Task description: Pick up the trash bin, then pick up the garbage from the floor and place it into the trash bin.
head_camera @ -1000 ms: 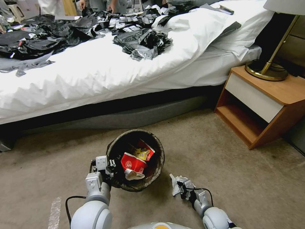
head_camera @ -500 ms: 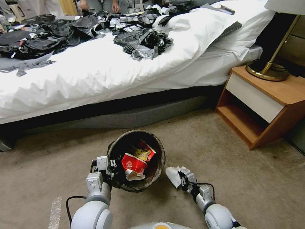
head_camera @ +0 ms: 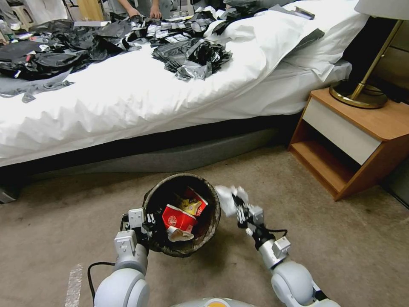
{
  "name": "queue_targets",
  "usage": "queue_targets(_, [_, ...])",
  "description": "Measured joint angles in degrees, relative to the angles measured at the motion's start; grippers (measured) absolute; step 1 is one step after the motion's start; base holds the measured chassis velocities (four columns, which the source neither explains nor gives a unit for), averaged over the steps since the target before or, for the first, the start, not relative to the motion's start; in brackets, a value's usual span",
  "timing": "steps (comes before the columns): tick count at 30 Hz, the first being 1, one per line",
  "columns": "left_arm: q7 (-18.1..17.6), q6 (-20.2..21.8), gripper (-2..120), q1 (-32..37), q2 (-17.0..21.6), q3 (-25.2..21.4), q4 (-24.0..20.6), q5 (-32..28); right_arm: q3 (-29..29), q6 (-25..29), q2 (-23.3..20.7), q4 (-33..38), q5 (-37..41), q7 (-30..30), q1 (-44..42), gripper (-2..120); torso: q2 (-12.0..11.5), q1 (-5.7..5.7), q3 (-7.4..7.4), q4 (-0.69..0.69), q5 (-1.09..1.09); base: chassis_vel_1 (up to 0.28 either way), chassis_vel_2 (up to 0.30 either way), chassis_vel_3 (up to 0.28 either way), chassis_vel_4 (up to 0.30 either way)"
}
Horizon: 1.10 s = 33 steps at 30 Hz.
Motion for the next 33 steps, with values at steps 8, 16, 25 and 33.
queue_targets(8, [0.0, 0.0, 0, -0.2, -0.1, 0.2, 0.5, 0.1, -1.3, 3.8, 0.0, 9.4, 1.8, -3.9, 0.1, 0, 0.0, 0.00, 0.00, 0.00, 0.00, 0.000, 0.000, 0.000, 0.000])
queue_targets(16, [0.0, 0.0, 0, -0.2, -0.2, 0.8, 0.9, 0.6, -4.1, 4.9, -2.1, 14.7, 0.2, -8.3, -1.9, 0, 0.0, 0.00, 0.00, 0.00, 0.00, 0.000, 0.000, 0.000, 0.000])
queue_targets(25, [0.0, 0.0, 0, 0.1, -0.3, 1.1, 0.7, 1.1, -11.3, 5.4, -3.0, 7.7, -4.5, -8.6, -2.5, 0, 0.0, 0.00, 0.00, 0.00, 0.01, 0.000, 0.000, 0.000, 0.000])
queue_targets(33, [0.0, -0.1, 0, 0.8, -0.3, 1.2, -0.1, 1.3, -13.6, 4.0, -2.1, 2.7, -3.7, -7.4, -0.5, 0, 0.0, 0.00, 0.00, 0.00, 0.00, 0.000, 0.000, 0.000, 0.000])
